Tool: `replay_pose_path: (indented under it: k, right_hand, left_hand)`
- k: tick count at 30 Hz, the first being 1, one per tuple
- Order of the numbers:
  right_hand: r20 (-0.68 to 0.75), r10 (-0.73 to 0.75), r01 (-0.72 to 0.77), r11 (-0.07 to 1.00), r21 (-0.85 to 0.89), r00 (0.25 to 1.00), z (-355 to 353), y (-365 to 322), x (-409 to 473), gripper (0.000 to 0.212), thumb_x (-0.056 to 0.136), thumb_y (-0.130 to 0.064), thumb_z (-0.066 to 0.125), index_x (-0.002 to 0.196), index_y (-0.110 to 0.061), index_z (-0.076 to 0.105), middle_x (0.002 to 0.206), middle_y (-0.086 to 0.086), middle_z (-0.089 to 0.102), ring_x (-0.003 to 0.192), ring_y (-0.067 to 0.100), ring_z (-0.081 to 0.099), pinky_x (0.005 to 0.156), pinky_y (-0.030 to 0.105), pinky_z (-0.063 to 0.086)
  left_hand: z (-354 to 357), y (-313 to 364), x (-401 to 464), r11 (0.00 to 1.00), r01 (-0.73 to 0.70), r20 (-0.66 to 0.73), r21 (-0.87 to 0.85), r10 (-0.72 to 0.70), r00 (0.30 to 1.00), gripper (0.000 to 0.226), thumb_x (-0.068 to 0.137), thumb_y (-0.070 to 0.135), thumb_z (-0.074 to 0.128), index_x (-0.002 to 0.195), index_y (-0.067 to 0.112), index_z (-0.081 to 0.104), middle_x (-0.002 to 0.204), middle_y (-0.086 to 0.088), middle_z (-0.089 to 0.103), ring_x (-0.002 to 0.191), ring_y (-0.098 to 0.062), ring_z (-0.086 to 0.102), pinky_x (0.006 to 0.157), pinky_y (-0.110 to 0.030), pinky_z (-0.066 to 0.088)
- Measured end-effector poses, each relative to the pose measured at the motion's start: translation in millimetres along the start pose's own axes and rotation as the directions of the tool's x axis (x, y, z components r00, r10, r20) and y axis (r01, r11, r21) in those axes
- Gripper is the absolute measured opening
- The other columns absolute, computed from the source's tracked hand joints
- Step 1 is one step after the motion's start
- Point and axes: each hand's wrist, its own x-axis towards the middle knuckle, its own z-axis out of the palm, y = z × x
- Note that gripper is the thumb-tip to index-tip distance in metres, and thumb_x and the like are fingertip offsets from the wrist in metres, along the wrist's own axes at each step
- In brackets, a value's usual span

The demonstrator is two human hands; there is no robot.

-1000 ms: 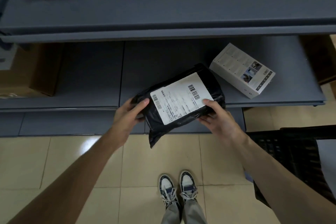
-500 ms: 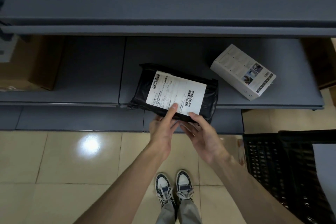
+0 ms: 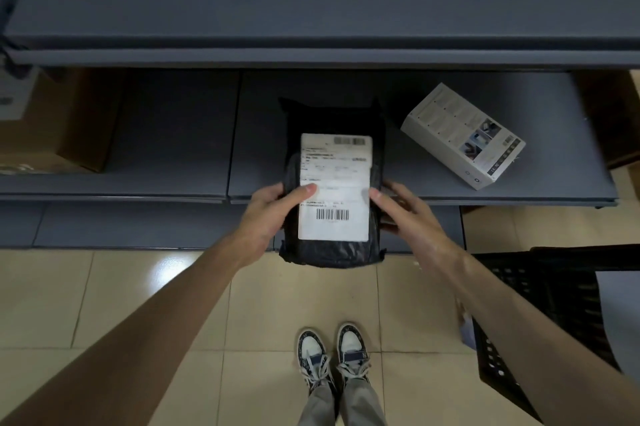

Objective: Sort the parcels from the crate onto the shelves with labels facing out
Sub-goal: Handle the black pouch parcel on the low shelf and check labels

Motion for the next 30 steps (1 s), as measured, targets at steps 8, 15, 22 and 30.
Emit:
replay_pose_path:
  k: [8, 15, 22, 30]
  right_hand:
    - [-0.066, -0.100, 0.099, 0.995, -0.021, 0.993, 20.9, 12.5, 0.2, 0.027, 0.101, -0.022, 0.053, 0.127, -0.020, 0.059, 0.110, -0.016, 0.072, 0.105, 0.002, 0.067, 0.084, 0.016, 0.053]
    - [-0.037, -0.158, 0.157, 0.987, -0.045, 0.987, 26.1, 8.3, -6.3, 0.038, 0.104, -0.032, 0.043, 0.142, -0.030, 0.046, 0.127, -0.019, 0.064, 0.117, -0.004, 0.059, 0.097, 0.015, 0.047]
    - [-0.114, -0.150, 0.145, 0.988, -0.052, 0.982, 29.2, 3.9, -11.4, 0.021, 0.101, -0.041, 0.048, 0.118, -0.030, 0.056, 0.113, -0.019, 0.069, 0.109, -0.001, 0.063, 0.091, 0.019, 0.048]
    - [-0.179, -0.104, 0.075, 0.984, -0.161, 0.978, 36.7, 0.5, -6.5, 0.020, 0.100, -0.043, 0.049, 0.099, -0.025, 0.057, 0.116, -0.009, 0.053, 0.097, -0.006, 0.054, 0.079, 0.002, 0.037]
  left_hand:
    - [24.8, -14.9, -11.8, 0.991, -0.116, -0.071, 0.067, 0.121, 0.990, 0.019, 0.098, 0.033, 0.062, 0.113, 0.026, 0.071, 0.106, 0.009, 0.077, 0.101, -0.009, 0.072, 0.089, -0.028, 0.056]
    - [34.0, -13.0, -21.0, 0.967, -0.249, -0.088, 0.050, 0.253, 0.963, 0.028, 0.103, 0.025, 0.053, 0.127, 0.014, 0.065, 0.110, 0.008, 0.075, 0.102, -0.003, 0.070, 0.083, -0.017, 0.054]
    - [33.9, -7.8, -25.2, 0.949, -0.315, -0.094, 0.013, 0.315, 0.944, 0.027, 0.103, 0.023, 0.053, 0.126, 0.012, 0.064, 0.112, 0.006, 0.075, 0.103, -0.006, 0.070, 0.079, -0.015, 0.054]
    - [22.2, -20.7, -13.8, 0.921, -0.308, -0.189, 0.238, 0.355, 0.916, 0.026, 0.100, 0.038, 0.057, 0.112, 0.019, 0.070, 0.113, -0.002, 0.060, 0.099, -0.002, 0.063, 0.089, -0.016, 0.050]
